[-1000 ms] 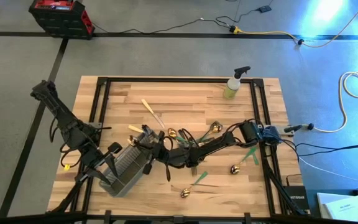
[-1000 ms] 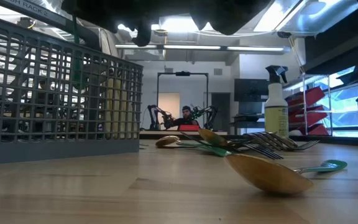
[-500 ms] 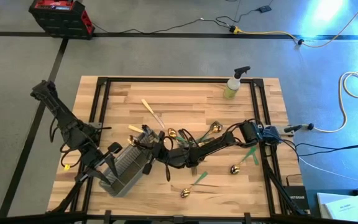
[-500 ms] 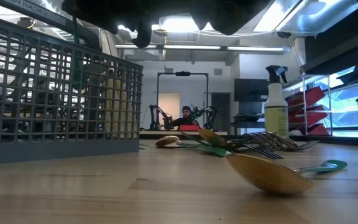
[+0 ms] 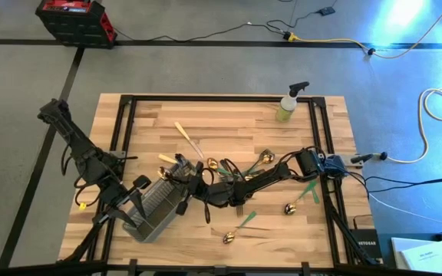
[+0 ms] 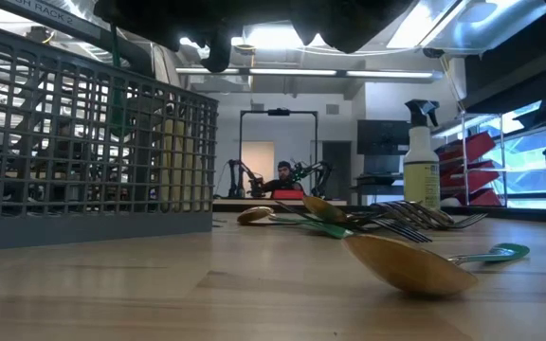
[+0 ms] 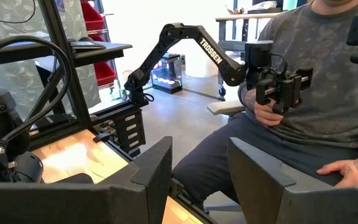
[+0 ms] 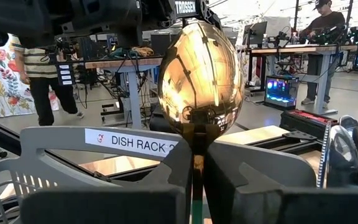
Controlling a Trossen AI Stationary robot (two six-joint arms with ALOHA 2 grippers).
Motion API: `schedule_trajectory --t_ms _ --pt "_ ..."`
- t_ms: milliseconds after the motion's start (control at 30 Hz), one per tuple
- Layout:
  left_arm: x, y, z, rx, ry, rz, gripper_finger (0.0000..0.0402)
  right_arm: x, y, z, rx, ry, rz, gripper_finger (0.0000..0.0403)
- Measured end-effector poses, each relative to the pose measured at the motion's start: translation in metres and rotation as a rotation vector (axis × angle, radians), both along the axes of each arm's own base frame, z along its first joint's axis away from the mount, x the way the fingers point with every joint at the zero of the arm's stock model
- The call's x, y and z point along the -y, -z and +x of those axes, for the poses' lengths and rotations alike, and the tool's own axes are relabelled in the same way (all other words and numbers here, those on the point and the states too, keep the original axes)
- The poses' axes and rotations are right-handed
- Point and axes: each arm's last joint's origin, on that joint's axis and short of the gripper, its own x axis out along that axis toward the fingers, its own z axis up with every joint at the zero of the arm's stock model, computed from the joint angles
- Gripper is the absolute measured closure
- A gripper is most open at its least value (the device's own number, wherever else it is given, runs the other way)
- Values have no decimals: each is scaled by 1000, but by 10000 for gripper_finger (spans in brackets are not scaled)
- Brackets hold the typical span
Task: Sort silverware
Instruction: Put the spoon into the silverware tray
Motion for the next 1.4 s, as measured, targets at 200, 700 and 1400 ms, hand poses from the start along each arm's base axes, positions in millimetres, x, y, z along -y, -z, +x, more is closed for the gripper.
schedule_trajectory --t_ms 200,700,1400 --pt "0 0 0 0 0 0 261 0 0 0 -1 0 0 385" --pt "0 0 0 0 -1 0 261 0 0 0 0 -1 0 281" --pt "0 0 0 0 0 0 261 0 -1 0 4 -3 1 227"
